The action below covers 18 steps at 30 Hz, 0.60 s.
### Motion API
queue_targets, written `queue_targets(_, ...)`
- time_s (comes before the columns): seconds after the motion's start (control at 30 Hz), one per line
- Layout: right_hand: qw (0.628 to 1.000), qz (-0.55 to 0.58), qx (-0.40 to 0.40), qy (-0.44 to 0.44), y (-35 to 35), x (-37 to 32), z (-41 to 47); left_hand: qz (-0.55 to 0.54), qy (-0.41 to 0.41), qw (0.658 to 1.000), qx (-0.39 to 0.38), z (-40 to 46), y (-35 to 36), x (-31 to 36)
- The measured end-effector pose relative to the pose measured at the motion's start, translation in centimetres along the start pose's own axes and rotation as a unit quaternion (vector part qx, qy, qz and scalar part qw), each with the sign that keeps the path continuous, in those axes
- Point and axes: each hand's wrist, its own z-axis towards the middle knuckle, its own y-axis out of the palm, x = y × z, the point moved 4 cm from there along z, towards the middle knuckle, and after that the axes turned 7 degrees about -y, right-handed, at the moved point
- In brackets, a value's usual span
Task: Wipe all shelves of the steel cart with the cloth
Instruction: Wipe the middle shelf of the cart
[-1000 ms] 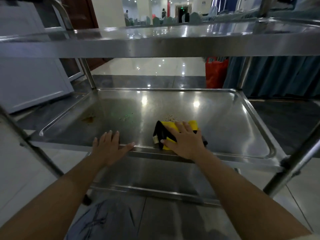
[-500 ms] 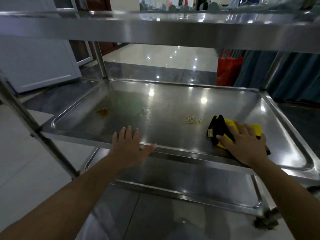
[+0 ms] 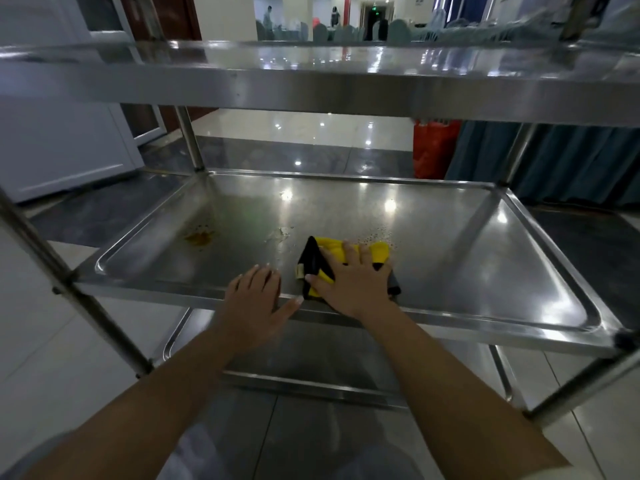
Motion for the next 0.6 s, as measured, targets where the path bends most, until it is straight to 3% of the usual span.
queue_targets(0.13,1.000,-0.008,0.010,-0.010,-0.4,3.0,-1.7,-0.032,0.041,0.999,0.010,-0.2,-1.4,-3.1)
queue_targets(0.33,0.988,-0.026,0.037,0.144,-1.5,9.7,-4.6,0.019,-0.030,0.999,0.004,0.5,-2.0,-11.2)
queue_targets(0.5,0.970,-0.013,0.033,0.239,-1.0,6.0,-2.9,0.014,-0.072,0.997,0.014,1.0,-1.4,-13.9)
queue_targets(0.6,0.978,-0.011,0.015,0.205,-0.2,0.4,-0.2,0.019,-0.064,0.997,0.025,1.0,-1.4,-13.8)
